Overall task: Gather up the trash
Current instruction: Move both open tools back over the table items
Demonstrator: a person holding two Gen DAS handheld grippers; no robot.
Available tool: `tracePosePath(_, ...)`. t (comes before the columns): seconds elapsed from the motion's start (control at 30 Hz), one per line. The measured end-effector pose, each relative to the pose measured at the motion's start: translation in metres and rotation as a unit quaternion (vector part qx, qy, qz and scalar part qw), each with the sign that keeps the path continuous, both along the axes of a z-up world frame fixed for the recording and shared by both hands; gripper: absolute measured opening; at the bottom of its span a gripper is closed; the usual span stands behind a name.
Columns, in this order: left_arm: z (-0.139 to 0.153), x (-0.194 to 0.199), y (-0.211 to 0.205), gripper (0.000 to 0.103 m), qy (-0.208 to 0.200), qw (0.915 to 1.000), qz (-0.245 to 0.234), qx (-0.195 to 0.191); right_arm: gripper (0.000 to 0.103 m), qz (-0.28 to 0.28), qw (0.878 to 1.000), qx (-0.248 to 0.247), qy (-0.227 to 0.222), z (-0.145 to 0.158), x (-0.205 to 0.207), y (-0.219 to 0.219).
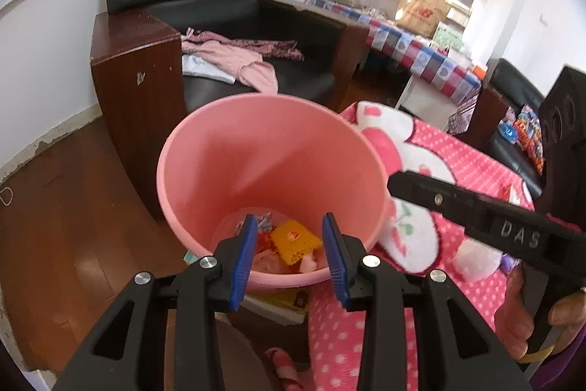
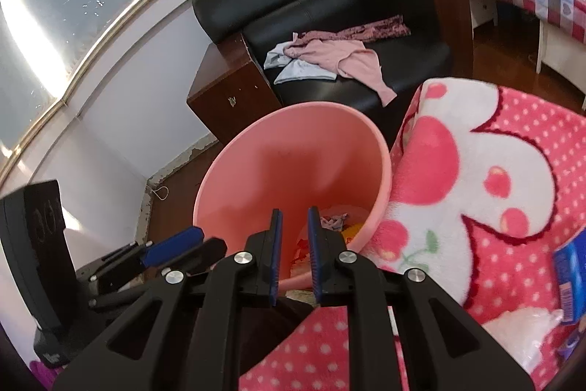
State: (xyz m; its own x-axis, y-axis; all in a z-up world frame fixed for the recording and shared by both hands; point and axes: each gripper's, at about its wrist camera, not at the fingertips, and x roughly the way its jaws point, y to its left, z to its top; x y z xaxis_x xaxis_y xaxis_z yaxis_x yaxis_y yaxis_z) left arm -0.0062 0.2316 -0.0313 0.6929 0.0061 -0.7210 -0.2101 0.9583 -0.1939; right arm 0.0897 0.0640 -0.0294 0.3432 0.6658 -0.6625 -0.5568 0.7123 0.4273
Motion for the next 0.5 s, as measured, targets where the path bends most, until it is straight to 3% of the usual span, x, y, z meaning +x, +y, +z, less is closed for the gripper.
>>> tracePosePath(0.2,0.015,-0.005,-0.025,0.036,-0.033,0.9990,-0.030,-0.005,0.014,-0.014,1.000,-0.013,-0.016,0.007,-0.018,-0.030)
tracePosePath(0.5,0.027,-0.003,-0.088,0.036,-0.057,0.9926,-0.107,-0.003,0.014,-0.075,0.994,-0.052,-0.064,0.019,-0.049,-0.117)
